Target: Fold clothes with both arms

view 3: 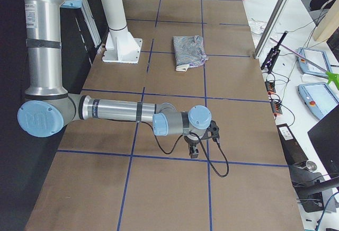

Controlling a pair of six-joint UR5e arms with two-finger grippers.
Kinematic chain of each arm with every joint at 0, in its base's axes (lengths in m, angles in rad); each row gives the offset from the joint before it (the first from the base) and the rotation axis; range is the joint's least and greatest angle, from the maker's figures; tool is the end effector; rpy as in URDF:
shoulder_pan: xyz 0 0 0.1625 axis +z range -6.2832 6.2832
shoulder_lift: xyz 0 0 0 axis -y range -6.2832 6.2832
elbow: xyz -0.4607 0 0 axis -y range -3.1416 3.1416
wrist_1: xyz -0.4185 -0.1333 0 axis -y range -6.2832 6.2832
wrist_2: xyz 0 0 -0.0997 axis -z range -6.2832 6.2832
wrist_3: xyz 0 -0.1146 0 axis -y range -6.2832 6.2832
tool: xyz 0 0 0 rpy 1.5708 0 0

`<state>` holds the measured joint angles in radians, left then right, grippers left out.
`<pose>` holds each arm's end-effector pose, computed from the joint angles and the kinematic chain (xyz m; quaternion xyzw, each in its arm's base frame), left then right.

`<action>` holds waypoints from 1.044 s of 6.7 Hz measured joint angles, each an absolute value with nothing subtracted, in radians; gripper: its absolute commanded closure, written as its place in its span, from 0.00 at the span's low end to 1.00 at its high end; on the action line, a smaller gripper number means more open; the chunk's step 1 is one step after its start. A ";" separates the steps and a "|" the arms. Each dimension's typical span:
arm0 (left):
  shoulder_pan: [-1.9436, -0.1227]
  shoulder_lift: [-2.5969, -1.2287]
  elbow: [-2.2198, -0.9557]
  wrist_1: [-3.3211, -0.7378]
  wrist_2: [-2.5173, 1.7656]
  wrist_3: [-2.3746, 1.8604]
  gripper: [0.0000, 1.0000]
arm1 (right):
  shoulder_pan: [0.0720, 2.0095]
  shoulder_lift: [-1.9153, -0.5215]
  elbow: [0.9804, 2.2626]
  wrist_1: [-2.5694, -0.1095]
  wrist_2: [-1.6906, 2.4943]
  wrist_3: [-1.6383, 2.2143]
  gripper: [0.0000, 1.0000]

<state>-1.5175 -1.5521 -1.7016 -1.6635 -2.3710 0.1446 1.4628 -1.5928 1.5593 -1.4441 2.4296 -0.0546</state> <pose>-0.0232 -0.5231 0.6342 0.1117 0.3828 0.1301 0.9078 -0.0092 -0.5164 0.7024 0.0312 -0.4169 -0.0931 0.9037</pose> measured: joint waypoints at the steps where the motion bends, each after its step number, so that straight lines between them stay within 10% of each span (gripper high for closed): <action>1: -1.515 -1.551 -1.721 -1.625 -2.368 0.145 0.00 | 1.470 -1.593 1.601 -1.489 2.431 -0.056 0.00; 7: -1.519 -1.472 -1.734 -1.496 -2.360 0.154 0.00 | 1.479 -1.609 1.690 -1.585 2.370 -0.057 0.00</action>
<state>-1.5188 -1.4721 -1.7338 -1.4957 -2.3596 0.1538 1.4789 -1.6089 1.6905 -1.5854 2.3697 -0.0569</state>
